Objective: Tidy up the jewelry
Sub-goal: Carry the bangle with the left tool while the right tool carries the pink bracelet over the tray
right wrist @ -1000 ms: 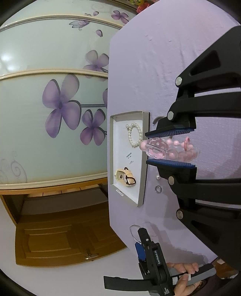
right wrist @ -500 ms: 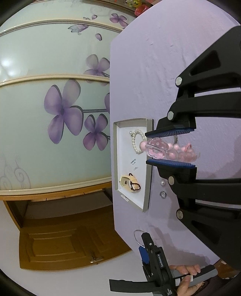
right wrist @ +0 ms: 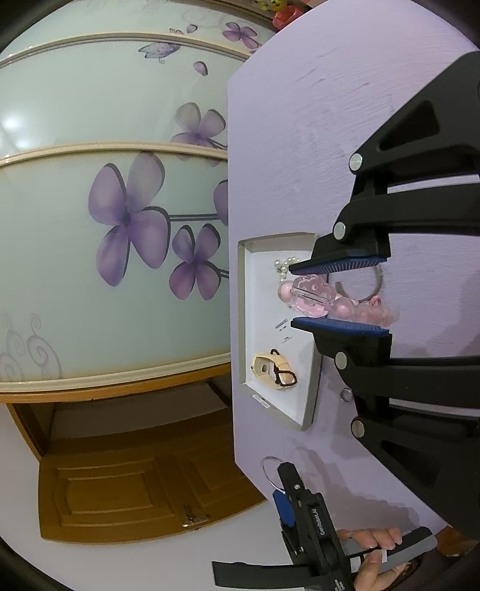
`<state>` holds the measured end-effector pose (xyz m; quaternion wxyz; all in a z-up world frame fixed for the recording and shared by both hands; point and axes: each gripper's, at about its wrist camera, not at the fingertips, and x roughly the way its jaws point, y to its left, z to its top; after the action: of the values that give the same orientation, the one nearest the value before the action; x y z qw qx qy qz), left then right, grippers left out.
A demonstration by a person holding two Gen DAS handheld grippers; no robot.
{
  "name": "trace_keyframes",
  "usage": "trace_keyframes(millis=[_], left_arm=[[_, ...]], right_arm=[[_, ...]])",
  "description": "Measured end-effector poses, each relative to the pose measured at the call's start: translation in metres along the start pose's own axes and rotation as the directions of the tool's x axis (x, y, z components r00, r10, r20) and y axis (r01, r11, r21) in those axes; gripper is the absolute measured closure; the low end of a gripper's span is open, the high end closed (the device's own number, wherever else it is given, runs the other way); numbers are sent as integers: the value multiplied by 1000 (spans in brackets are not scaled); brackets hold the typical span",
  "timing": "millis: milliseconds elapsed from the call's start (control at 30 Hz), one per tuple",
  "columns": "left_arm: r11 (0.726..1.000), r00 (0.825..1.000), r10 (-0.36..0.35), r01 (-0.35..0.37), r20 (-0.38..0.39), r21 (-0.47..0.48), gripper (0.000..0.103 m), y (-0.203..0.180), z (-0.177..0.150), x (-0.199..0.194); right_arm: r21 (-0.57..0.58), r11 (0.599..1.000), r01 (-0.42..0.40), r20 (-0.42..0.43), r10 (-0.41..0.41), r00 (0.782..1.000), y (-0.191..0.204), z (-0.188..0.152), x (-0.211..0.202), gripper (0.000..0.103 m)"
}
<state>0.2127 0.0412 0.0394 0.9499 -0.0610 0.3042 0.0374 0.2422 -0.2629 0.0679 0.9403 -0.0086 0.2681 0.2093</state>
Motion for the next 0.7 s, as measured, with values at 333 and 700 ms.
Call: trace_keyframes(millis=[333, 700], left_arm=[[1000, 1000, -26, 26, -4, 16, 30, -17, 44, 71], [1000, 997, -22, 21, -76, -14, 30, -14, 67, 165]], right_arm=[[2, 1000, -27, -20, 27, 999, -7, 24, 52, 79], [-10, 998, -61, -47, 60, 997, -7, 41, 105, 79]])
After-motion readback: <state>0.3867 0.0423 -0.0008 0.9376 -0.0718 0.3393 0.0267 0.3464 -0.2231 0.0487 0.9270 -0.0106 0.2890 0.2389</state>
